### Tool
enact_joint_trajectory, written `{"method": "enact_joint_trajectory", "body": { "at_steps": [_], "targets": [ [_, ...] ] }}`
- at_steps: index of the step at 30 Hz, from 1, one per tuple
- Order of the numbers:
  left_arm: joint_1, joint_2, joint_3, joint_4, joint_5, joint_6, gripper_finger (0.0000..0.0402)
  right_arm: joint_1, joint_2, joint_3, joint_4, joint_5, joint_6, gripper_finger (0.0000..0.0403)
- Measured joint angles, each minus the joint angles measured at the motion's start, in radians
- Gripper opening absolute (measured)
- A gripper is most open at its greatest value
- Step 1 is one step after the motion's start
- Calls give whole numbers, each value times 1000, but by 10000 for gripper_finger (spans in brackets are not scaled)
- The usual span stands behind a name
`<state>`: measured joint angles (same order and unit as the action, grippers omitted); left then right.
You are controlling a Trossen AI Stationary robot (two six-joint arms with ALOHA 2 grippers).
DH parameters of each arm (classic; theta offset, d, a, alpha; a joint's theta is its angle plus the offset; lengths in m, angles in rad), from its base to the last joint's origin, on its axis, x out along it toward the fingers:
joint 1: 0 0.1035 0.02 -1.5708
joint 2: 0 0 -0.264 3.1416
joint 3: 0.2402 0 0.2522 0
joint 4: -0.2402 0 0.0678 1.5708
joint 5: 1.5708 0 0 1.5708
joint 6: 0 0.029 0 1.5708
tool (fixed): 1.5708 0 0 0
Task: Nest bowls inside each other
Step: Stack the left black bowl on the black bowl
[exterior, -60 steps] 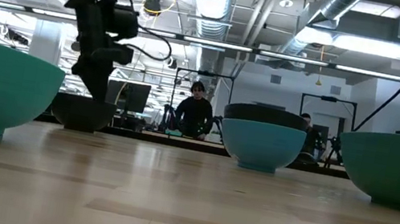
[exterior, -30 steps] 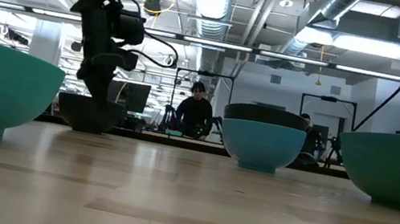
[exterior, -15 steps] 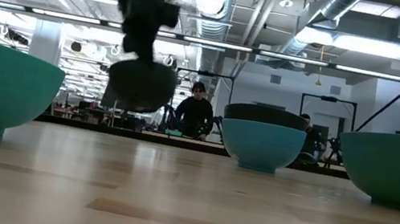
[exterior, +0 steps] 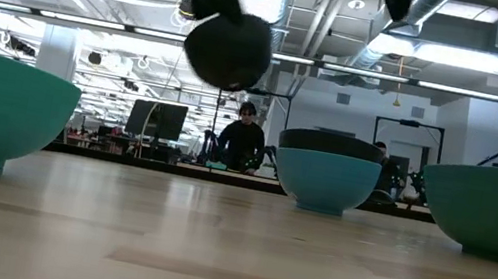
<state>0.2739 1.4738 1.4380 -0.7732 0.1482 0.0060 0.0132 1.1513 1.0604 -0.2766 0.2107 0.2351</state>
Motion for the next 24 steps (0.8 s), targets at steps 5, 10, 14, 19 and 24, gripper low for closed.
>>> {"method": "enact_joint_trajectory", "body": {
  "at_steps": [5, 10, 14, 19, 24],
  "targets": [
    [-33, 0, 8, 55, 15, -54, 0, 47, -111, -143, 35, -1, -94, 77],
    [-42, 11, 9, 115, 19, -87, 0, 72, -236, -265, 166, 0, -82, 77],
    [-54, 80, 28, 154, 79, -141, 0, 70, -329, -356, 204, 46, -52, 77],
    [-94, 259, 205, 44, 98, -85, 0, 72, -423, -438, 204, 80, -16, 77],
    [-111, 406, 479, -89, 43, 11, 0, 72, -486, -489, 201, 103, 3, 77]
  ]
}}
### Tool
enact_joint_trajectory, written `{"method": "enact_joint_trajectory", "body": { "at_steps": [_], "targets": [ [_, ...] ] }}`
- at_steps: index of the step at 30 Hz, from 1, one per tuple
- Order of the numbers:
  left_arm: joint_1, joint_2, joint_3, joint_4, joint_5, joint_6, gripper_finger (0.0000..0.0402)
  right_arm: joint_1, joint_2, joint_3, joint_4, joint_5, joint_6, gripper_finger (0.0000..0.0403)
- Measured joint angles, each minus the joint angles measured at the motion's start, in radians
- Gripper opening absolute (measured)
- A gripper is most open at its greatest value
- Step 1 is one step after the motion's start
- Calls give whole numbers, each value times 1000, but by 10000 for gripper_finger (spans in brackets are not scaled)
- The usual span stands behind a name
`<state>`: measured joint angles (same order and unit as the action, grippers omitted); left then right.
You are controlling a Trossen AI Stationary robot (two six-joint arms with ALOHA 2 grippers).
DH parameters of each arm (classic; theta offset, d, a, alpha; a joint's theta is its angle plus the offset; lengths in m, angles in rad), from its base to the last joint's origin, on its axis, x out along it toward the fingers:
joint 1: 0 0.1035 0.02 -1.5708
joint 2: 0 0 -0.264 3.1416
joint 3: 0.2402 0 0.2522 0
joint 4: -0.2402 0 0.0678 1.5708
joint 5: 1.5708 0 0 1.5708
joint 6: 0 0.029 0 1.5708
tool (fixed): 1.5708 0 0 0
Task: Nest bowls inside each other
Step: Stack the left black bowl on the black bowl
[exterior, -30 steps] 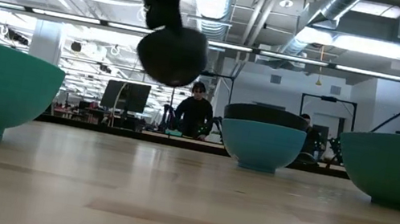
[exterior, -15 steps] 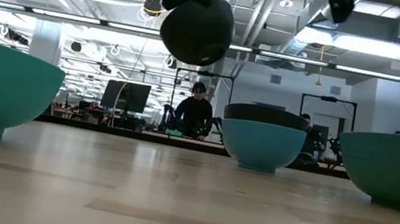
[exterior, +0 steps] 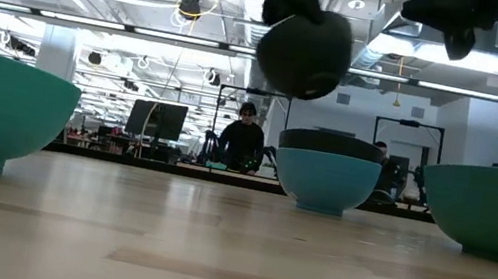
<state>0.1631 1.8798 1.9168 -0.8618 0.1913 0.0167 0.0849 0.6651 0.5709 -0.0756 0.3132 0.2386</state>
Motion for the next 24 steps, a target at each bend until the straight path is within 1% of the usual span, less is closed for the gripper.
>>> {"method": "enact_joint_trajectory", "body": {
  "at_steps": [4, 6, 9, 11, 14, 16, 24],
  "targets": [
    [0, 115, 209, -103, -2, 28, 0, 0, -37, -40, -10, 3, 0, 77],
    [1, 174, 298, -186, 0, 48, 0, 0, -58, -54, -22, 3, 0, 77],
    [-1, 260, 392, -300, 10, 86, 0, 0, -95, -84, -13, 12, -1, 77],
    [-3, 306, 432, -337, 21, 102, 0, 0, -130, -104, -13, 41, -2, 77],
    [-3, 325, 426, -302, 63, 109, 0, 0, -184, -127, -33, 83, -2, 77],
    [-3, 324, 416, -271, 83, 107, 0, 0, -221, -143, -37, 88, -2, 77],
    [0, 335, 411, -236, 89, 122, 0, -2, -329, -184, -35, 111, 5, 77]
  ]
}}
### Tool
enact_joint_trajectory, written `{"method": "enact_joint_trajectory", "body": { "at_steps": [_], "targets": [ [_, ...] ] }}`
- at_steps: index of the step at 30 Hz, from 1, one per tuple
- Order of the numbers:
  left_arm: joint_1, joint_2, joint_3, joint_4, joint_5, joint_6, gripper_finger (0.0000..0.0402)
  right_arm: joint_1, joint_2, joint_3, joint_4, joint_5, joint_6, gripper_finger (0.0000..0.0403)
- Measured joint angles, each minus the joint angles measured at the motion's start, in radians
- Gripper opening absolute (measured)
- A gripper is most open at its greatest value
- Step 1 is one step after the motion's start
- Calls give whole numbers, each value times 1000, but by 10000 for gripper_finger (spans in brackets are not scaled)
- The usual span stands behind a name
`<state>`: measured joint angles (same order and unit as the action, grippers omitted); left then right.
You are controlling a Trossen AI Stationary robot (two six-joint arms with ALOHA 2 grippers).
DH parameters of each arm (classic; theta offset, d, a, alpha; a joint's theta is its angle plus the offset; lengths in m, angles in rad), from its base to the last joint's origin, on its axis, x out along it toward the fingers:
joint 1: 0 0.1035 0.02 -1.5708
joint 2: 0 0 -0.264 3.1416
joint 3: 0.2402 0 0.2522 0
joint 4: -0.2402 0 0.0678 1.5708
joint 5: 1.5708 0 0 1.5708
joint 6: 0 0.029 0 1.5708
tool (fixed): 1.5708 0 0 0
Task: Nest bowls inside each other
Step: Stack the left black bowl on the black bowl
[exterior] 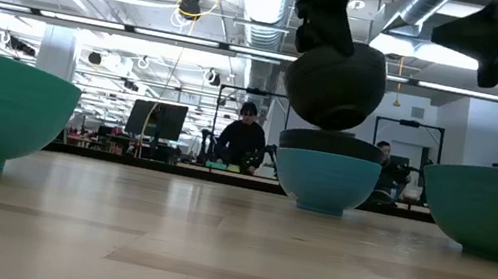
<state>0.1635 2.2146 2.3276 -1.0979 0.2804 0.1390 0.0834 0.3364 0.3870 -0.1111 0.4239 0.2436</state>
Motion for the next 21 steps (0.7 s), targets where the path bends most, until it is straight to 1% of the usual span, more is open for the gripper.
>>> {"method": "enact_joint_trajectory", "body": {
  "at_steps": [4, 8, 11, 14, 17, 21],
  "targets": [
    [-2, 47, 0, 8, 14, 4, 0, 0, -12, 0, 1, 0, 1, 77],
    [-4, 60, -5, 26, 10, 15, 0, 0, -10, 0, 1, 0, 5, 77],
    [0, 67, -9, -2, -1, 18, 0, 0, -10, 0, 0, 0, 11, 77],
    [1, 67, -18, 19, -33, 35, 0, 0, -10, 0, 1, 0, 12, 77],
    [1, 74, -22, -7, -38, 45, 0, 0, -10, 0, 5, 0, 12, 77],
    [0, 124, -21, -30, -35, 51, 0, 0, -10, 0, 15, 0, 13, 77]
  ]
}}
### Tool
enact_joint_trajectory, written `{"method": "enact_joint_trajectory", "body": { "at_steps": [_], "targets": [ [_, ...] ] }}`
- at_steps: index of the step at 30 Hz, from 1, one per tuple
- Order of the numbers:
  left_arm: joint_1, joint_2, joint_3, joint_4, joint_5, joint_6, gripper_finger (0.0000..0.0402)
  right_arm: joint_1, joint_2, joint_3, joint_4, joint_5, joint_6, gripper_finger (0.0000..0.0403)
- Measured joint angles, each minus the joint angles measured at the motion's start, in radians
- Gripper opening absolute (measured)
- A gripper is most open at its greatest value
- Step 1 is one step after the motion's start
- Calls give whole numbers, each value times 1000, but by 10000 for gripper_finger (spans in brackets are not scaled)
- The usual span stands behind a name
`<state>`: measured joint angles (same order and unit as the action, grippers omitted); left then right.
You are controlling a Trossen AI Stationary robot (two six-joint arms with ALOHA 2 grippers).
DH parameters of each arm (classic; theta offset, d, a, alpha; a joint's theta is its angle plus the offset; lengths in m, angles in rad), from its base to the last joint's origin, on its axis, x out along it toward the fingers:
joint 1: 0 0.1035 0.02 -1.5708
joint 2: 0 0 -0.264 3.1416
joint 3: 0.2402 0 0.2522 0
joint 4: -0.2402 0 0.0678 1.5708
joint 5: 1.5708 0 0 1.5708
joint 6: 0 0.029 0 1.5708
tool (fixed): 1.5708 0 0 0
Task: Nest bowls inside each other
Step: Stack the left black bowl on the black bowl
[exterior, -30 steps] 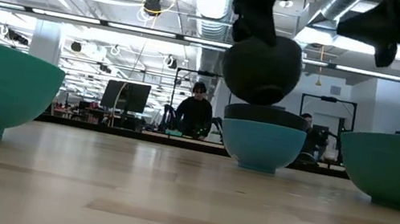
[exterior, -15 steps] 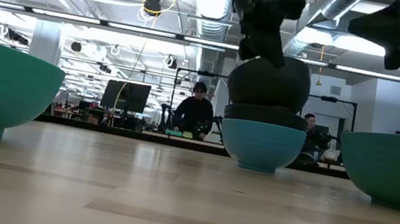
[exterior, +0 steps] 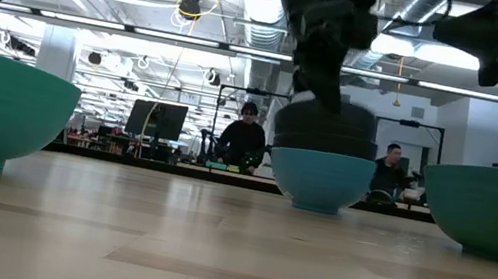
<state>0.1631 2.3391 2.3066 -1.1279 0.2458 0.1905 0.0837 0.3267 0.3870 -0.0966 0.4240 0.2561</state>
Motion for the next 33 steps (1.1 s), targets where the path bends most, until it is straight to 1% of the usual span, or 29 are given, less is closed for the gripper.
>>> {"method": "enact_joint_trajectory", "body": {
  "at_steps": [5, 13, 25, 27, 30, 33],
  "targets": [
    [-15, 41, 4, -13, -4, 8, 0, 1, 0, 0, 12, 0, 0, 77],
    [-33, 39, 3, -48, 2, -12, 0, 0, 0, 0, 7, 0, -1, 77],
    [-95, 28, 1, -198, 11, 2, 0, 0, 0, 0, 7, 0, 0, 77],
    [-100, 18, -1, -221, 19, 0, 0, 0, 0, 1, 3, 0, 0, 77],
    [-101, 3, -3, -235, 58, -8, 1, 0, 0, 1, -1, 0, 0, 77],
    [-102, -13, -3, -225, 75, -20, 14, 0, 0, 1, 0, 0, 4, 77]
  ]
}}
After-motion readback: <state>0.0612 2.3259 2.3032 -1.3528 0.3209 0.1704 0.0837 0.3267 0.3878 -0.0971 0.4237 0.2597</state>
